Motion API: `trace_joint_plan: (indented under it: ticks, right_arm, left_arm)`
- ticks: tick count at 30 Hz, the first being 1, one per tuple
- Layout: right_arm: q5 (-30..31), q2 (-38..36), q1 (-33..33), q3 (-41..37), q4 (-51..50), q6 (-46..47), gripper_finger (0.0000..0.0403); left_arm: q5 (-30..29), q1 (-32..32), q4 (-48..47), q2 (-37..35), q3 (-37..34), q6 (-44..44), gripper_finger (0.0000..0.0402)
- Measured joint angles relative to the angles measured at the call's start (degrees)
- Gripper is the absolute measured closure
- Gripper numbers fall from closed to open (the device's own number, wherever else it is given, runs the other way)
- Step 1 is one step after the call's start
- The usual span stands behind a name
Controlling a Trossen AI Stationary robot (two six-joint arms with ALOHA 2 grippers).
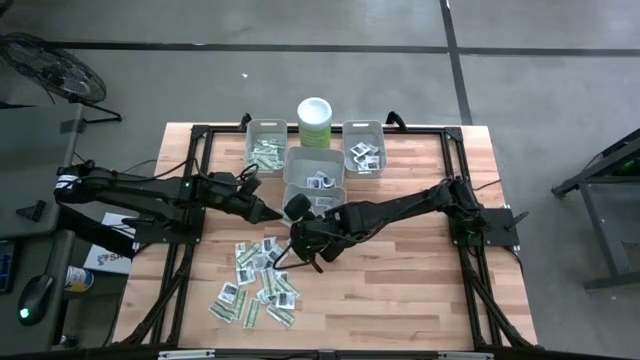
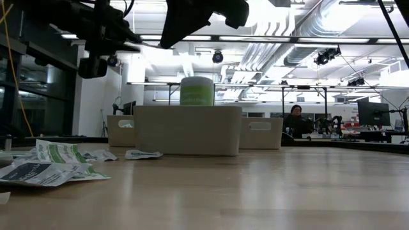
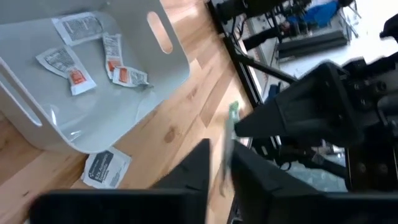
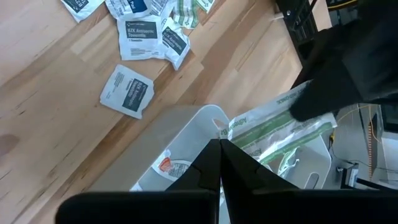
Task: Pick & Place First Aid Supplies
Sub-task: Put the bandage pack into the left bin
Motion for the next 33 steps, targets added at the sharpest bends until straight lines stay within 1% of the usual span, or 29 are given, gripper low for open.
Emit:
trace_joint_plan:
  ticks: [2, 3, 12, 15, 17, 19, 21, 24, 26, 29, 33]
  right_arm:
    - [-0.07, 0.0, -0.19, 0.0, 0.0, 0.0, 0.0403]
    - [-0.14, 0.0, -0.23, 0.0, 0.0, 0.0, 0.0403]
    - [0.18, -0.02, -0.23, 0.0, 0.84, 0.62, 0.0401]
    - [-1.51, -0.04, -0.23, 0.0, 1.05, 2.07, 0.0386]
    - [-2.26, -0.04, -0.23, 0.0, 0.96, 4.37, 0.0368]
    - [-1.74, -0.04, -0.23, 0.0, 0.75, 8.06, 0.0344]
    - [0.59, -0.04, -0.24, 0.0, 0.17, 13.0, 0.0317]
    - [8.53, -0.38, -0.49, 0.0, -1.27, 23.06, 0.0275]
    - [12.15, -1.13, -1.04, 0.0, -3.6, 29.86, 0.0249]
    - [13.19, -2.64, -2.19, 0.0, -7.84, 40.65, 0.0219]
    - [10.24, -4.32, -4.21, 0.0, -12.14, 52.68, 0.0197]
  left_arm:
    - [0.15, -0.02, -0.1, 0.0, 0.0, 0.59, 0.0382]
    - [0.15, -0.02, -0.12, 0.0, 0.0, 0.96, 0.0391]
    - [-0.16, 0.0, -0.14, 0.0, 0.0, 2.71, 0.0399]
    - [-0.38, 0.0, -0.12, 0.0, 0.0, 3.13, 0.04]
    - [-0.82, 0.0, -0.12, 0.0, 0.0, 3.24, 0.04]
    - [-1.86, 0.0, -0.12, -0.01, 0.0, 4.26, 0.04]
    - [-3.26, 0.02, -0.13, -0.18, 0.0, 5.62, 0.04]
    - [-5.98, 0.45, -0.19, -0.22, 0.0, 8.84, 0.0401]
    - [-7.06, 2.05, -0.44, -0.22, 0.0, 10.05, 0.0401]
    - [-9.16, 5.49, -2.06, -0.22, 0.0, 12.09, 0.0401]
    - [-12.44, 11.04, -4.72, -0.24, 0.0, 14.37, 0.0401]
